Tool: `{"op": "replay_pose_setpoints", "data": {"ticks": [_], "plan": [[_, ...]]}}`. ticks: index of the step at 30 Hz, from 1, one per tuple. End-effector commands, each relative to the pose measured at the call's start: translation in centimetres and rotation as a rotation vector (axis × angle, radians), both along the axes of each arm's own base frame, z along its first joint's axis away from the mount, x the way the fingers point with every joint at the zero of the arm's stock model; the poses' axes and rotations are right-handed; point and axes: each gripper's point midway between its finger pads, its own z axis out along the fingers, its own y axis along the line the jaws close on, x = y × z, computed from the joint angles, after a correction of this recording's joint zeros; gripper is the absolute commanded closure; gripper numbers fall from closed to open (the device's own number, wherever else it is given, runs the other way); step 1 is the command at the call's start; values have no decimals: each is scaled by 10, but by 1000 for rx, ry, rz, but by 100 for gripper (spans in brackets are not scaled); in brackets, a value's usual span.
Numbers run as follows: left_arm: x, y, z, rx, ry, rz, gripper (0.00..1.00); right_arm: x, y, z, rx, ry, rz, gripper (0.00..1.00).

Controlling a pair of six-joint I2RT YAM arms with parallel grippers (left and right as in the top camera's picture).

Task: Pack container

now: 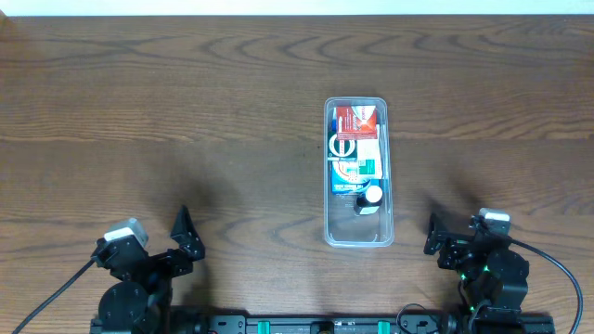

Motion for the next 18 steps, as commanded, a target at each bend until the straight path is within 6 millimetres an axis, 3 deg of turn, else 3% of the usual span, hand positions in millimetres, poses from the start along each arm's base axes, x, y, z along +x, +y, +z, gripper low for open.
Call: {"op": "replay_pose_setpoints", "data": {"ticks": [1, 18], "plan": [[3, -3, -10, 7, 16, -17, 2, 0, 1, 0, -9, -1, 12, 1], [14, -2, -73, 12, 149, -13, 2, 0, 1, 0, -9, -1, 12, 1]]}}
